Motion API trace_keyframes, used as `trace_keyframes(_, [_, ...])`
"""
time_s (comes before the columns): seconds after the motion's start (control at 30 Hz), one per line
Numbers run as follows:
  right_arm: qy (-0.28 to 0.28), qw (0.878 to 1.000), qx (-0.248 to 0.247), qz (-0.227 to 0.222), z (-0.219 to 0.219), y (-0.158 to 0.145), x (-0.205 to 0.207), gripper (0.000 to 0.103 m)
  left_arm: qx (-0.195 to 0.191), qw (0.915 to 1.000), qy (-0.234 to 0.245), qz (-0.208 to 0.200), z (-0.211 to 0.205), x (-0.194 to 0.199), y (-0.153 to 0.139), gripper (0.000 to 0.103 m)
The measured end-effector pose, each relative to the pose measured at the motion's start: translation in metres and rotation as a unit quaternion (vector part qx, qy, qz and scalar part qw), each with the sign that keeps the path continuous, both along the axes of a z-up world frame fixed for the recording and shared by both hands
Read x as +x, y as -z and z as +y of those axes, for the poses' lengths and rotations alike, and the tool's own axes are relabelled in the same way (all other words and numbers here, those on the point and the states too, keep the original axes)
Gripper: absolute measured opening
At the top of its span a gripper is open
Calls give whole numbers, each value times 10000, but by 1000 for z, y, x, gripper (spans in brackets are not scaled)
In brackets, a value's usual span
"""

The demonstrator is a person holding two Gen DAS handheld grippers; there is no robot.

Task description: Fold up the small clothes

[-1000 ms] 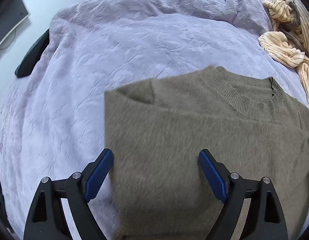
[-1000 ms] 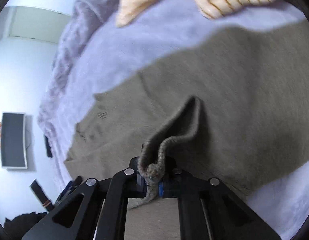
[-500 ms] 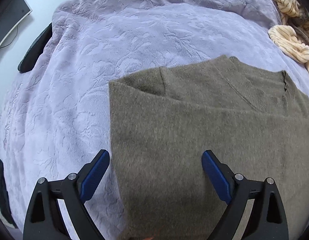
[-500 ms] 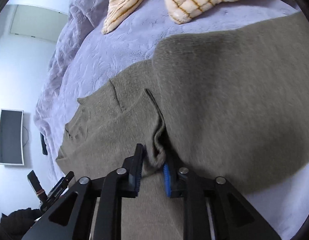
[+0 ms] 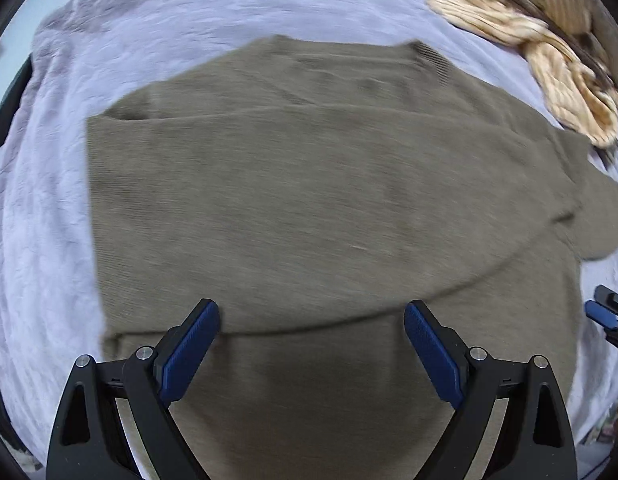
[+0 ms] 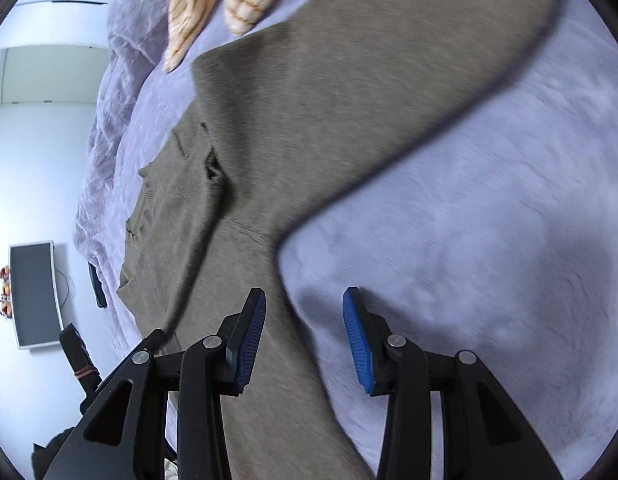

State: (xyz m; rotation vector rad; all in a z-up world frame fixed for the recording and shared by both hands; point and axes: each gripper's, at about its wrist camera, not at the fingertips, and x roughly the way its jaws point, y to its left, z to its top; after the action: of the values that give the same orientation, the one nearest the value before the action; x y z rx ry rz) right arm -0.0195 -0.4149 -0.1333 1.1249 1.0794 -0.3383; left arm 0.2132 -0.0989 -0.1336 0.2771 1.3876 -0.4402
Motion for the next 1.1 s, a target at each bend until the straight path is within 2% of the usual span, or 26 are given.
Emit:
trace_keyframes(0.17, [188, 9998, 31, 12, -10, -2, -28, 44, -110, 9992, 335, 191, -47, -33, -1, 94])
trace_keyframes(0.33, [302, 9995, -65, 1, -26, -9, -52, 44, -159, 9982, 550, 194, -86, -57, -6, 94])
trace_keyframes(0.53, [538, 9985, -54, -37, -48, -10, -78, 44, -122, 9980, 603, 157, -123, -71, -6, 94])
trace_keyframes(0.73, [619, 9980, -154, -15, -65, -11, -88, 44, -24, 9981, 572, 207, -154, -79, 1, 94])
trace_keyframes(0.77, [646, 9977, -181, -15, -70, -12, -89, 45, -20, 9982, 555, 230, -159, -80, 2, 94])
trace_keyframes(0.83, [718, 9972, -226, -29, -79, -13, -88, 63, -25, 9982, 546, 254, -170, -88, 7, 94])
trace_keyframes(1.1, [880, 9939, -627, -199, -125, -26, -70, 64, 112, 9977, 620, 267, -200, -102, 19, 94])
